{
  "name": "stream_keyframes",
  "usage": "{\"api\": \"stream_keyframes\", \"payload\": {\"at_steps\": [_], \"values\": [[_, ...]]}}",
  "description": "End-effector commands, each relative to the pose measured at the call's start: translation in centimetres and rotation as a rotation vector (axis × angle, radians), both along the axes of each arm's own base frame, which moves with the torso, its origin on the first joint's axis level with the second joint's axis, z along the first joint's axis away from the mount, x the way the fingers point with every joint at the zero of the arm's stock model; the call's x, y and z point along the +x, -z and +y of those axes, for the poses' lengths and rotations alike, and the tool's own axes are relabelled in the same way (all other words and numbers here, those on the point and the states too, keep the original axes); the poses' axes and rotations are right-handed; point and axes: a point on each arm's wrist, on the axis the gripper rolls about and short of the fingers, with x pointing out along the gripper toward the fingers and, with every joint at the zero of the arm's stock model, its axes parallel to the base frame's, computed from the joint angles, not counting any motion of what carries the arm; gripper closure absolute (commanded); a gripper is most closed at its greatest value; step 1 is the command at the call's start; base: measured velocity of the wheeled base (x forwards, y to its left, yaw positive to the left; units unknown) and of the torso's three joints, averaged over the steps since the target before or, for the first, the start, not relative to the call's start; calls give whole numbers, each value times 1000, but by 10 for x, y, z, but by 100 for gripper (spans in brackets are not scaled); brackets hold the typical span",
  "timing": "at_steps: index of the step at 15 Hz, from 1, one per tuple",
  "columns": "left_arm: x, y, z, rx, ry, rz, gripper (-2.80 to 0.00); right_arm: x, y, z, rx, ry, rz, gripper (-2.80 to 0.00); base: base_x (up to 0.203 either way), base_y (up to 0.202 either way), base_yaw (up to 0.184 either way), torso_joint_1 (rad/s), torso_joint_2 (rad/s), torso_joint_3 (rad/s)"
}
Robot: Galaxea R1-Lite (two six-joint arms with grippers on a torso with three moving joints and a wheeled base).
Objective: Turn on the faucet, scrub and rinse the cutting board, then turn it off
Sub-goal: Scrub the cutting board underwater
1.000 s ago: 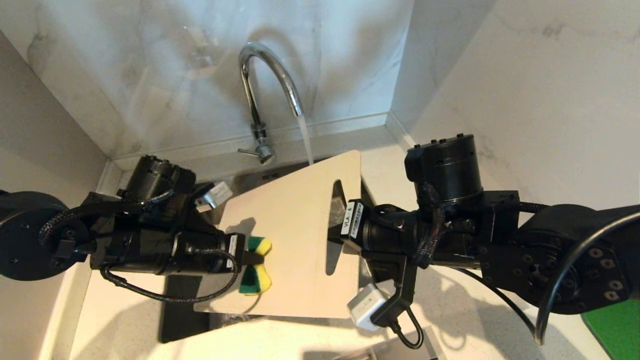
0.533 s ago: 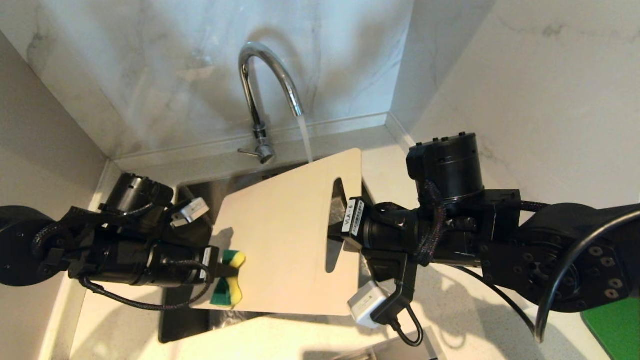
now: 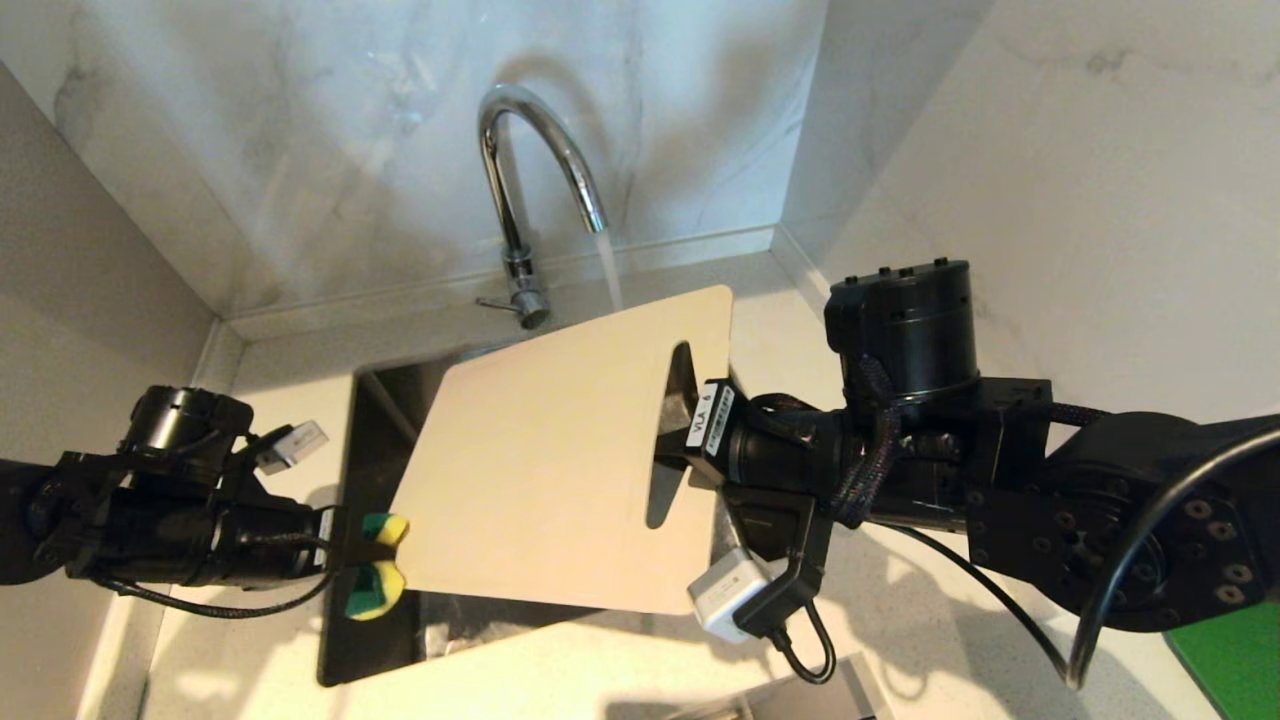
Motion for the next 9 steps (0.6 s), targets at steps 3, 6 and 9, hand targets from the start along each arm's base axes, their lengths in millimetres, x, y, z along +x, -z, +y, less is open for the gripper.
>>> {"api": "stream_keyframes", "payload": {"at_steps": [3, 6, 9], "values": [[2, 15, 29, 5, -57, 28, 0, -2, 0, -1, -7, -7, -9, 0, 0, 0, 0, 0, 0, 0], [4, 13, 46, -4, -96, 7, 0, -2, 1, -1, -7, -7, -8, 0, 0, 0, 0, 0, 0, 0], [8, 1, 63, -36, -122, -42, 0, -3, 1, -2, -7, -7, -8, 0, 0, 0, 0, 0, 0, 0]]}}
